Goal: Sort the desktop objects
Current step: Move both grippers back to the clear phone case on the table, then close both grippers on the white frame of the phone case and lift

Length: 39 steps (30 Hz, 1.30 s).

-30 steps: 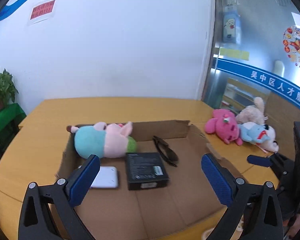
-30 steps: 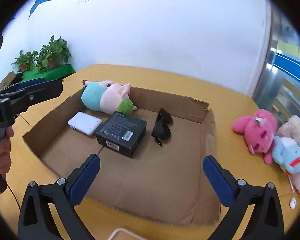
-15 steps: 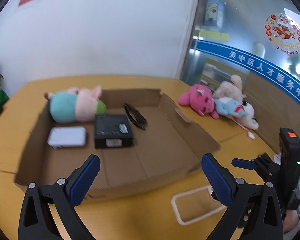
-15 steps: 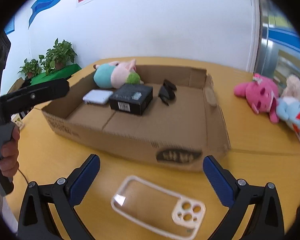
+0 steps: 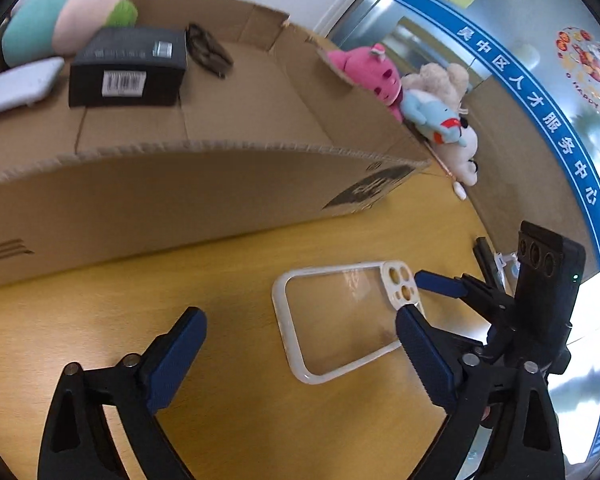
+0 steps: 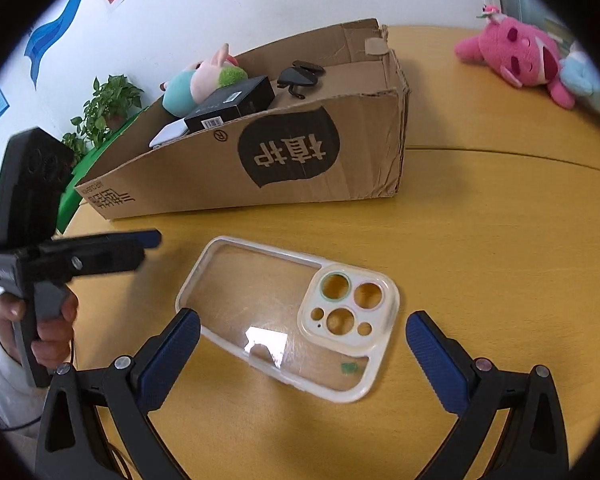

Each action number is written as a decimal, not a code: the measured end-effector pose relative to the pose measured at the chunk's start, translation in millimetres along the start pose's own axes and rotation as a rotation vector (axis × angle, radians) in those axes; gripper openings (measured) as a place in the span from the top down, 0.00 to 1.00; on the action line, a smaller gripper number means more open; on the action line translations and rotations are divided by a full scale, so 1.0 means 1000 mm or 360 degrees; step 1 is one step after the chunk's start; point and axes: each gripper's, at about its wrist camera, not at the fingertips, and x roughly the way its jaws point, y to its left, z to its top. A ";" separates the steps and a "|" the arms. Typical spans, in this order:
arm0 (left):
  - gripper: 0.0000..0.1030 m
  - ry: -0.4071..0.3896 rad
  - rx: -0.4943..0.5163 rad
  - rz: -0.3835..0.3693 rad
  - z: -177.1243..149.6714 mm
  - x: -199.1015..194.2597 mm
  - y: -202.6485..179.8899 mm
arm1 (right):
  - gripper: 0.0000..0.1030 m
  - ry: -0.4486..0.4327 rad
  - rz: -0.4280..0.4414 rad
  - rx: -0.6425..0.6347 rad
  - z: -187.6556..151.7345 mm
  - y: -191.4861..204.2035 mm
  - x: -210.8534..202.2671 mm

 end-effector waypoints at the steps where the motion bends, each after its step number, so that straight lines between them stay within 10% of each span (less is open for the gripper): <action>1: 0.11 -0.0010 0.0010 -0.0006 -0.001 0.003 -0.001 | 0.00 0.0007 0.0001 -0.0003 0.001 0.000 0.004; 10: 0.21 -0.0094 0.0046 0.0004 -0.003 0.000 -0.004 | 0.00 -0.0032 0.0080 -0.0023 0.002 0.021 0.015; 21: 0.21 -0.0479 0.0158 0.0051 -0.035 -0.102 0.000 | 0.00 -0.0386 0.0352 -0.0189 -0.004 0.080 -0.027; 29: 0.22 -0.0386 -0.0002 0.0160 -0.061 -0.104 0.038 | 0.02 -0.0245 0.0267 -0.0162 -0.017 0.079 -0.005; 39: 0.75 -0.0231 -0.0036 0.0270 -0.055 -0.067 0.060 | 0.68 -0.0085 -0.0128 -0.0224 -0.004 0.077 0.037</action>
